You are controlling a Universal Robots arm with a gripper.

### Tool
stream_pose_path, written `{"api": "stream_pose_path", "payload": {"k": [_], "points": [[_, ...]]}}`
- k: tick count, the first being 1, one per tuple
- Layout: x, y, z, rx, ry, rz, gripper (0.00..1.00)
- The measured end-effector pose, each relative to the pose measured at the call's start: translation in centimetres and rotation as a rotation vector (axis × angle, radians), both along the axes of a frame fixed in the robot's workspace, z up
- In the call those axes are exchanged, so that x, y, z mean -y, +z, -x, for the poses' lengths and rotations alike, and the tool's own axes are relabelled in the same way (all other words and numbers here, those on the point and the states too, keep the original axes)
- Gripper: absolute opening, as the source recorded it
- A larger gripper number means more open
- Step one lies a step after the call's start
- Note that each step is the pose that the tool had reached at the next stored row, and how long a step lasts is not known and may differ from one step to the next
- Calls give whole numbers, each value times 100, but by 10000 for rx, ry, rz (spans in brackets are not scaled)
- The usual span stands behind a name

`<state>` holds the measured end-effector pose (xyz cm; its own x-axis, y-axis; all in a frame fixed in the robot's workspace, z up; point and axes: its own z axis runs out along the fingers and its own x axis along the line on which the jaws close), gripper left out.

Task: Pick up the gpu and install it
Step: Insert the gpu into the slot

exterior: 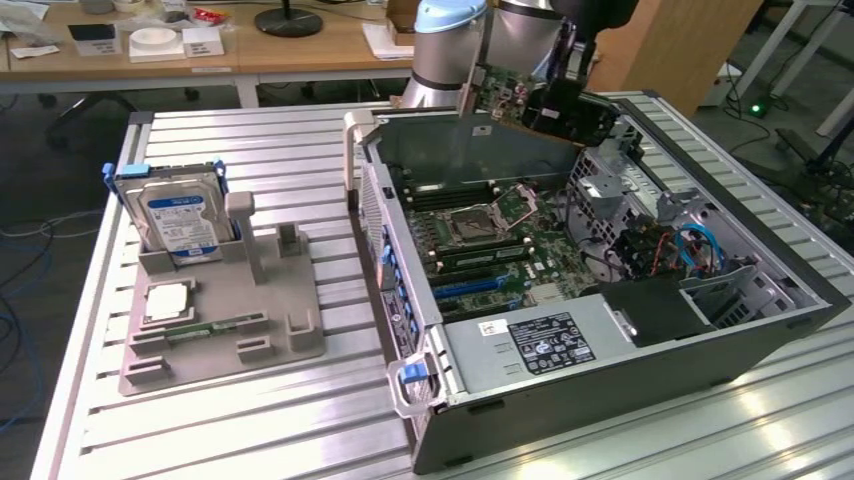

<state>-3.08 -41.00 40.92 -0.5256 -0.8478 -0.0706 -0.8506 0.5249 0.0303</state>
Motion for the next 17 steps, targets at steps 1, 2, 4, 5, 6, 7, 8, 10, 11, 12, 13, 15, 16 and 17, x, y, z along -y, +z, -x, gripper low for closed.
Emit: {"api": "stream_pose_path", "payload": {"k": [1, 2, 4, 5, 6, 7, 8, 10, 11, 12, 13, 15, 16, 17], "points": [[0, -1, 0, 24, 123, 0, 28], [0, -2, 0, 43, 251, -1, 28], [1, -5, 0, 79, 514, -4, 28], [2, -5, 0, 91, 648, -5, 28], [4, -5, 0, 102, 765, -3, 28], [6, -5, 1, 113, 863, -3, 28], [6, -5, 1, 123, 963, -4, 28], [9, -6, 1, 134, 1195, -5, 28], [10, -7, 1, 138, 1322, -5, 28], [10, -7, 1, 140, 1462, -4, 28], [10, -7, 1, 143, 1586, -4, 28], [10, -9, 1, 147, 1890, -7, 28], [10, -10, 1, 148, 2043, -8, 28], [10, -11, 1, 151, 2182, -9, 28]]}}
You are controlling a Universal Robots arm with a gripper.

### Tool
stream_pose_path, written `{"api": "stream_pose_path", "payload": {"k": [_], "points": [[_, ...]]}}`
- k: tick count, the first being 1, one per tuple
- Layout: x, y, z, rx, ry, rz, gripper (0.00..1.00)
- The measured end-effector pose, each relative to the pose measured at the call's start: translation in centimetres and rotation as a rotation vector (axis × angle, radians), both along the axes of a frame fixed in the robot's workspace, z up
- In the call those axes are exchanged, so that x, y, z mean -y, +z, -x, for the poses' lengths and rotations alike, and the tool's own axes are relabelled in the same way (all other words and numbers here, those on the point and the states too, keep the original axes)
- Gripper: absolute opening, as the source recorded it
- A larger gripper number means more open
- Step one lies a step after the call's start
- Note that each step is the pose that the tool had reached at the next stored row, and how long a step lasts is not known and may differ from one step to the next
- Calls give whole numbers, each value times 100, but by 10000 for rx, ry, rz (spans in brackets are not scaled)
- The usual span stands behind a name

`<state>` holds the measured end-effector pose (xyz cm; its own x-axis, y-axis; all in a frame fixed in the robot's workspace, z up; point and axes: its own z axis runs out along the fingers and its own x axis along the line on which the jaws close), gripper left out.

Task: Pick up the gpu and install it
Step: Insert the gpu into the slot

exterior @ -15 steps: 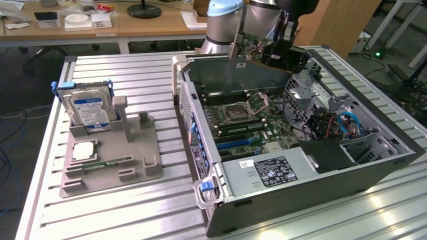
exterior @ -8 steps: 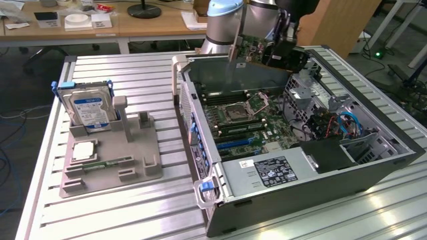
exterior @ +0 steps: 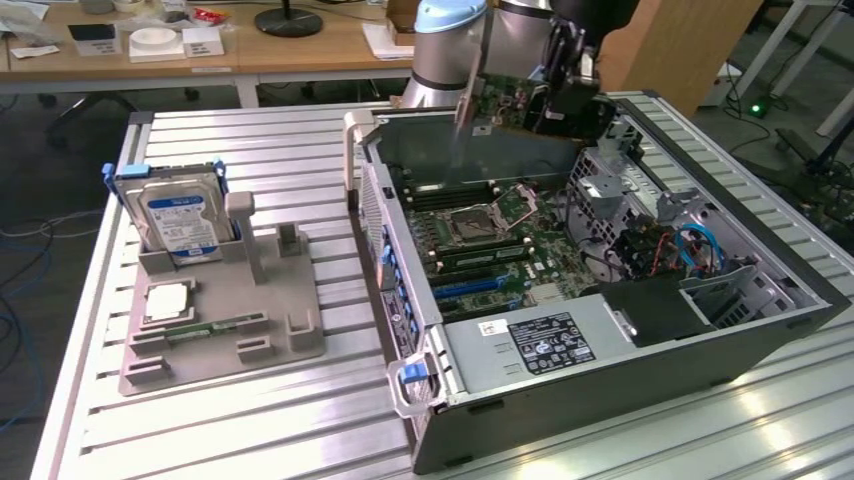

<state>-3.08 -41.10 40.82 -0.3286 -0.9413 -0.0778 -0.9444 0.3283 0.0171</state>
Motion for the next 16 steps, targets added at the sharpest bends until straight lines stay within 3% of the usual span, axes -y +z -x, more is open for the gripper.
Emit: {"api": "stream_pose_path", "payload": {"k": [8, 11, 12, 15, 16], "points": [[0, -9, 0, 5, 1343, -1, 28], [0, -19, -1, 52, 1745, 2, 28], [0, -21, 0, 111, 1826, 10, 28], [0, -28, 0, 390, 1983, 31, 28], [0, -31, 0, 452, 2036, 36, 28]]}}
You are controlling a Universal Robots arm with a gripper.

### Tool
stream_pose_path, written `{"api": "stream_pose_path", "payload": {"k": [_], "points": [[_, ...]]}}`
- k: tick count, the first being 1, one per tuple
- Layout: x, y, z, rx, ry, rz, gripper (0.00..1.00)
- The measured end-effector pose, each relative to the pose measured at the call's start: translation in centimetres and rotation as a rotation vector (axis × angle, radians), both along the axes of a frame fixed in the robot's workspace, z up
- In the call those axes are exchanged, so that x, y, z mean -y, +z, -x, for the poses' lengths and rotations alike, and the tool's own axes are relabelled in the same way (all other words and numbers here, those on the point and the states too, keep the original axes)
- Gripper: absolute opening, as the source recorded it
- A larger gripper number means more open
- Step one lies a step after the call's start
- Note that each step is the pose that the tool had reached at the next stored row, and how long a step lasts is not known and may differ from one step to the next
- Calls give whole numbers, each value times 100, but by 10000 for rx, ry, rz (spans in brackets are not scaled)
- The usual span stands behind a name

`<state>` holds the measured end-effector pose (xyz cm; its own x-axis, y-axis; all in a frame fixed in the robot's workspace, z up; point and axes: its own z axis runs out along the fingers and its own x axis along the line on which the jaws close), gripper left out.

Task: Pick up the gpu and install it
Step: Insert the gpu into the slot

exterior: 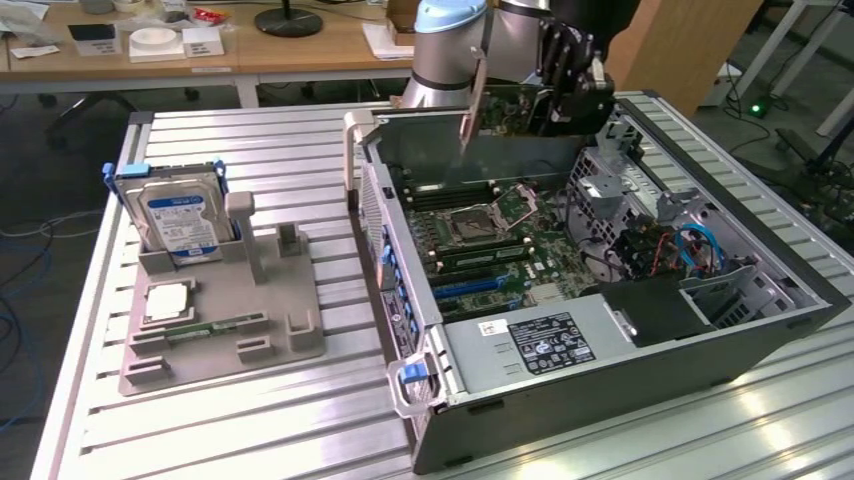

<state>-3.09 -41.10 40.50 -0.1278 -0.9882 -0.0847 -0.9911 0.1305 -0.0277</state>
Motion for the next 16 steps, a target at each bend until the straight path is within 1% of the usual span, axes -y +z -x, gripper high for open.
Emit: {"api": "stream_pose_path", "payload": {"k": [1, 2, 4, 7, 11, 13, 16], "points": [[0, -6, 1, 40, 48, 1, 28], [1, -18, 8, 49, 88, -10, 28], [6, -40, 23, 48, 188, -27, 28], [17, -59, 28, 47, 442, -27, 28], [62, -69, 35, 52, 613, -30, 28], [88, -71, 37, 59, 624, -46, 28], [99, -74, 38, 60, 622, -50, 28]]}}
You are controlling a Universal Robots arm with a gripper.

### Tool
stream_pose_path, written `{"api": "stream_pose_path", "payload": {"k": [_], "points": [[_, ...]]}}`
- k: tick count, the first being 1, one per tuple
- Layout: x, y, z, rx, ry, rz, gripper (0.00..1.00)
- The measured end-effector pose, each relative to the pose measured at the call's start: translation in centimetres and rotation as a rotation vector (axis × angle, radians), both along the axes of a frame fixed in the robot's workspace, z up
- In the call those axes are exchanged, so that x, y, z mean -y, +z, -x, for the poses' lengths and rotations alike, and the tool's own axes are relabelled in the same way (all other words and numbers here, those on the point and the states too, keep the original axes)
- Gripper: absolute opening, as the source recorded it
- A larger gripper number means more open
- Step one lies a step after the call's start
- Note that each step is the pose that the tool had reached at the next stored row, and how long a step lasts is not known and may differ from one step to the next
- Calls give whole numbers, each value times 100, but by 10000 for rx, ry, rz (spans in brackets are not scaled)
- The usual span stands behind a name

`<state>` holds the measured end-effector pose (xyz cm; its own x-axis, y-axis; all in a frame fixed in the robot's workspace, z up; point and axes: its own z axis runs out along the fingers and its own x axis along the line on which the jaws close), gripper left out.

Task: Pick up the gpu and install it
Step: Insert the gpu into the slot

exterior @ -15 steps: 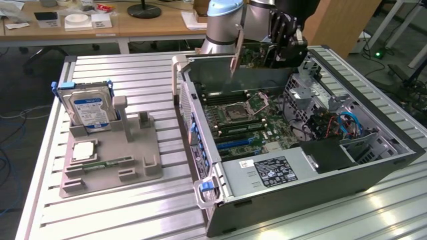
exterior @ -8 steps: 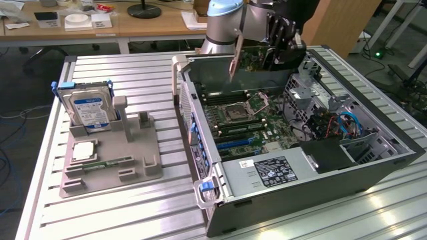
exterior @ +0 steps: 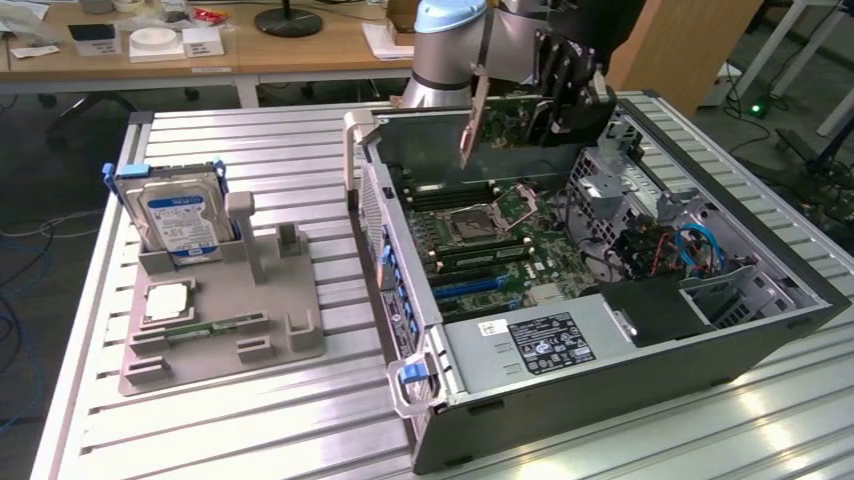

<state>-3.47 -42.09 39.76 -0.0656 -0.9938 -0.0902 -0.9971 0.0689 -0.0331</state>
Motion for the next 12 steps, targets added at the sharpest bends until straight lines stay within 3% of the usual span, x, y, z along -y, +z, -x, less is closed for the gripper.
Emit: {"api": "stream_pose_path", "payload": {"k": [12], "points": [[94, -22, 1, -1, 1, 1, 28]]}}
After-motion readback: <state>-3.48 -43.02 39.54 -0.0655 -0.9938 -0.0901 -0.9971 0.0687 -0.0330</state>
